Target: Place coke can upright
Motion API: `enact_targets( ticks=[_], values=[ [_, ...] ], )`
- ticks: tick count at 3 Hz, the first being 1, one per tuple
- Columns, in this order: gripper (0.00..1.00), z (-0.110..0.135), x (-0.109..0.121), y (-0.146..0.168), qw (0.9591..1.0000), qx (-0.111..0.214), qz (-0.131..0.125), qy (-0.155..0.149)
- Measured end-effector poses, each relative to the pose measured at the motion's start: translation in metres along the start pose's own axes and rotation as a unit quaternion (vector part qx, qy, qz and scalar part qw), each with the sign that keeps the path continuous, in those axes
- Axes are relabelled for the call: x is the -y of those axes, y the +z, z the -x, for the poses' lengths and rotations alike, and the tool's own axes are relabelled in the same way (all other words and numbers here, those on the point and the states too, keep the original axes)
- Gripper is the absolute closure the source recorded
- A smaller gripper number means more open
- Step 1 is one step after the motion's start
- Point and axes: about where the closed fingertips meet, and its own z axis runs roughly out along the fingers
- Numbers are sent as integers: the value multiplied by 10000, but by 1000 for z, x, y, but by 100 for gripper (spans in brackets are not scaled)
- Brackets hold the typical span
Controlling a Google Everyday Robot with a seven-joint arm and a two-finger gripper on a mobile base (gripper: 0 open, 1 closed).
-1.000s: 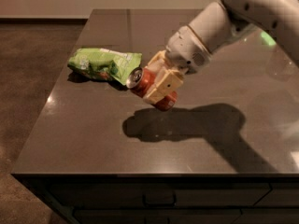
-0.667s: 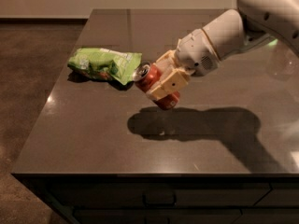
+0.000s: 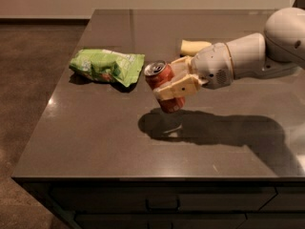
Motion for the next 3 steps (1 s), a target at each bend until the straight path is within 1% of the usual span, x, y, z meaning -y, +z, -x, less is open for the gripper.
enact_targets(
  ticks=[1,2,3],
  values=[
    [100,-6,1,-2,9979,628,-164,13],
    [100,-8,2,-2,9958,887,-207,-7],
    [80,-11,1,1,9931,1166,-132,-69]
  ],
)
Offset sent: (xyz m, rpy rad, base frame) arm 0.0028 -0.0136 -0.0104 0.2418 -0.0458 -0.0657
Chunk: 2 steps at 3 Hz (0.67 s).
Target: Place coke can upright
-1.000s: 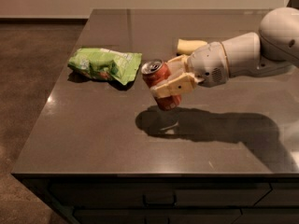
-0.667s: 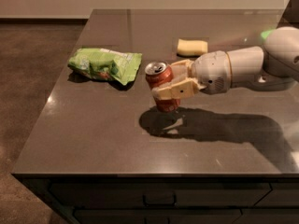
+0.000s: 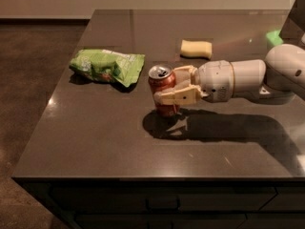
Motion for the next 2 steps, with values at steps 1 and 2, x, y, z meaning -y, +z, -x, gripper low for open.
enact_targets(
  ticks=[1,2],
  values=[
    [56,-2,-1,6,9997,182,161,-72],
    [34,-4,-1,12,9991,287,283,-116]
  ],
)
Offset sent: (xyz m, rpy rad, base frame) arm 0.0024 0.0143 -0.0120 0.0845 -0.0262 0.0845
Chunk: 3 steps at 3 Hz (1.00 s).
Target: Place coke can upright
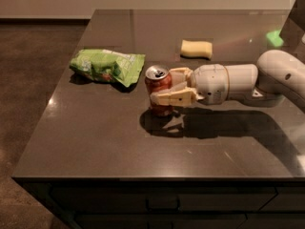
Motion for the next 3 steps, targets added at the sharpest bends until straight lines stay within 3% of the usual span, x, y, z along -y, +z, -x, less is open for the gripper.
enact_targets(
  ticks=[1,2,3],
  values=[
    [10,-4,0,4,9999,30,125,-11],
    [0,-7,-2,5,9998,6,212,6],
    [0,-7,-3,5,9998,5,217,6]
  ],
)
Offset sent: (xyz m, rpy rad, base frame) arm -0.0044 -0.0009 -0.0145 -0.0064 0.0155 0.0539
